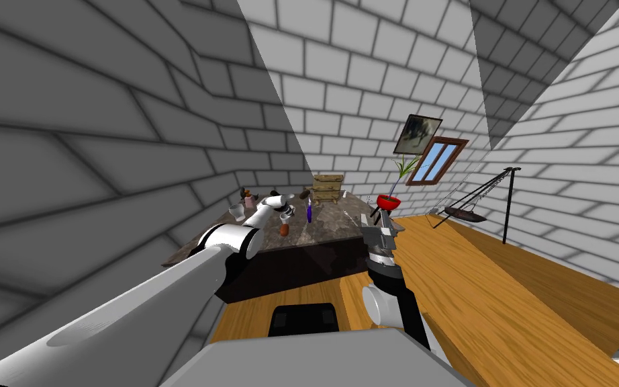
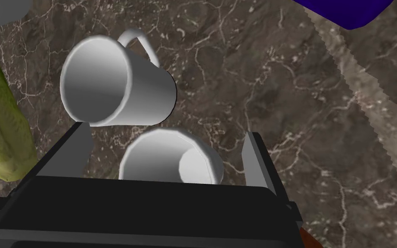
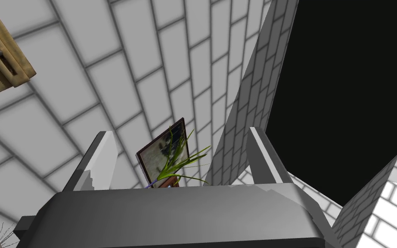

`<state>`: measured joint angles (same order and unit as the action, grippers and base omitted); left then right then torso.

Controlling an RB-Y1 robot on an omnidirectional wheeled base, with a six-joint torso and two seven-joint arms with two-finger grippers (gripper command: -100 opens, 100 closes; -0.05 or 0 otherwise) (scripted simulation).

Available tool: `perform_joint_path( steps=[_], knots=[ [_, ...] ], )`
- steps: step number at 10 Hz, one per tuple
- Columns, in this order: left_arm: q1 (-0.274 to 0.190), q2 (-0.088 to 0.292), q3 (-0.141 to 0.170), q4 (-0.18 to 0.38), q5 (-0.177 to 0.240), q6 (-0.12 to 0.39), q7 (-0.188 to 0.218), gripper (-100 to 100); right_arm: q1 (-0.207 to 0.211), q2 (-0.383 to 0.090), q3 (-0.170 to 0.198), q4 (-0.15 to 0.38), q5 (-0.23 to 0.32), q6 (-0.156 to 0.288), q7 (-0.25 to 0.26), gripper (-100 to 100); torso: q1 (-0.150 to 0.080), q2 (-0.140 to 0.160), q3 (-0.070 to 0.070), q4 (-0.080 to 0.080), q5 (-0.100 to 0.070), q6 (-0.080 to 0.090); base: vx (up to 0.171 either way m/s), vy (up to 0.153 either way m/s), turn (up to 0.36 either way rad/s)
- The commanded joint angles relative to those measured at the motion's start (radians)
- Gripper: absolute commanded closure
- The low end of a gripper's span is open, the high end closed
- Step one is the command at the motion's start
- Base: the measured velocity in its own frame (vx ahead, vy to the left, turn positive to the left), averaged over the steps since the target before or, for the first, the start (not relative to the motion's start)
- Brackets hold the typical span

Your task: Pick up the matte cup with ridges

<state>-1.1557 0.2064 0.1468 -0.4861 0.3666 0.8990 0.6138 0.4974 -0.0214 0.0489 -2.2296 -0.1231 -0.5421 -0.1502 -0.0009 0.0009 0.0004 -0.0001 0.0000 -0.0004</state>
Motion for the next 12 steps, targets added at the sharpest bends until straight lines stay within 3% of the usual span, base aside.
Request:
perform_joint_path(
  steps=[1,6,9,10,11,12],
  knots=[
    [-0.015,0.001,0.001,0.045,0.006,-0.009,-0.004,-100,0.000,0.000,0.000,0.000,0.000,0.000,0.000,0,0.000,0.000,0.000,0.000,0.000,0.000,-0.002,-0.002,-0.013],
    [-0.035,0.003,-0.010,0.153,0.037,0.061,0.012,-100,0.000,0.000,0.000,0.000,0.000,0.000,0.000,0,0.002,-0.001,-0.001,0.000,0.000,0.000,0.002,0.008,0.049],
    [-0.026,0.003,-0.011,0.134,0.035,0.071,0.016,-100,0.000,0.000,0.000,0.000,0.000,0.000,0.000,0,0.002,-0.001,-0.001,0.000,0.001,0.000,0.005,0.013,0.009],
    [-0.027,0.003,-0.011,0.136,0.035,0.069,0.016,0,0.000,0.000,0.000,0.000,0.000,0.000,0.000,0,0.001,-0.001,-0.001,0.000,0.000,0.000,0.000,0.000,0.000],
    [-0.014,-0.003,0.020,0.116,-0.009,0.072,0.040,-100,0.000,0.000,0.000,0.000,0.000,0.000,0.000,0,0.001,-0.001,-0.001,0.000,0.000,0.000,0.004,0.045,-0.185],
    [-0.001,-0.010,0.051,0.095,-0.039,0.075,0.065,-100,0.000,0.000,0.000,0.000,0.000,0.000,0.000,0,0.003,-0.001,-0.001,0.000,0.001,0.001,-0.016,0.106,-0.395]
  ],
)
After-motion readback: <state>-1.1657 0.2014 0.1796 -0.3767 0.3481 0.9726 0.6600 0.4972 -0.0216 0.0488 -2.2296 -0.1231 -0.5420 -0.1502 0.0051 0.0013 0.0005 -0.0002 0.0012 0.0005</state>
